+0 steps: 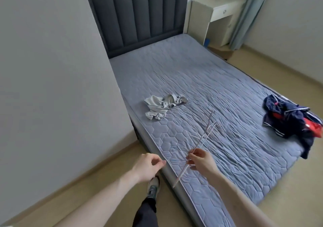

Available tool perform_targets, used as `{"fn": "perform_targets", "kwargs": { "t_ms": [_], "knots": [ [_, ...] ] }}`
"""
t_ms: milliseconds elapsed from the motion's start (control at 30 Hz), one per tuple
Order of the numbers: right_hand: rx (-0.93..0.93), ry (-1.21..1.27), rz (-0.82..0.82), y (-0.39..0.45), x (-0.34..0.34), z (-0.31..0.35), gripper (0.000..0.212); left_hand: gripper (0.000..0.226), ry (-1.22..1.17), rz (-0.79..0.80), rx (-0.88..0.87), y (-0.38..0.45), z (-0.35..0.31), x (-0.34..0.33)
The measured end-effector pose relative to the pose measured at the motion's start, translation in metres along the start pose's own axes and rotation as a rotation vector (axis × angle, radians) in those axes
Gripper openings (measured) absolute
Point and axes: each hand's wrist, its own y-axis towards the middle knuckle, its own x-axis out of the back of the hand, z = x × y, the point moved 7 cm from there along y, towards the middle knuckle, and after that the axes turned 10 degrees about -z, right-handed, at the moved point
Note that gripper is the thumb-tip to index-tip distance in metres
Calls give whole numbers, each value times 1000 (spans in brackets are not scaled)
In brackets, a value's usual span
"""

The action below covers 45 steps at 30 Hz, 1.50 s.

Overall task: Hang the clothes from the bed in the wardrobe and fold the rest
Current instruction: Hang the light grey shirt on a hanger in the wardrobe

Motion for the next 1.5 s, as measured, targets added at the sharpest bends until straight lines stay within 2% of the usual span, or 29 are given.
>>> {"fn": "perform_targets", "kwargs": {
  "t_ms": [167,333,567,800,967,1000,1100,1133,1200,1267,1367,1500],
  "knots": [
    [-119,-21,-65,110,-18,27,14,15,180,63,105,176,49,30],
    [-147,-110,-142,230,-35,44,21,20,411,118,55,351,77,21],
    [-139,-233,-182,374,-59,8,32,34,558,177,16,547,112,-55],
    [-119,-310,-212,452,-73,-50,30,62,696,312,11,655,152,-126],
    [-131,-283,-205,461,-83,-70,32,58,701,300,6,675,166,-149],
    [-130,-276,-214,459,-82,-70,33,53,636,260,14,672,164,-148],
    [-152,-233,-222,439,-76,-60,35,18,297,50,97,649,157,-121],
    [-151,-206,-220,428,-73,-52,34,19,182,-9,145,638,151,-105],
    [-134,-161,-212,404,-66,-30,33,30,34,-38,249,610,139,-74],
    [-89,-139,-207,377,-56,-5,33,29,-61,-30,284,577,117,-46],
    [-21,-130,-209,327,-33,37,31,6,-224,-37,259,512,63,1],
    [73,-138,-193,255,-2,75,29,19,-357,-57,176,401,-17,62]
  ]
}}
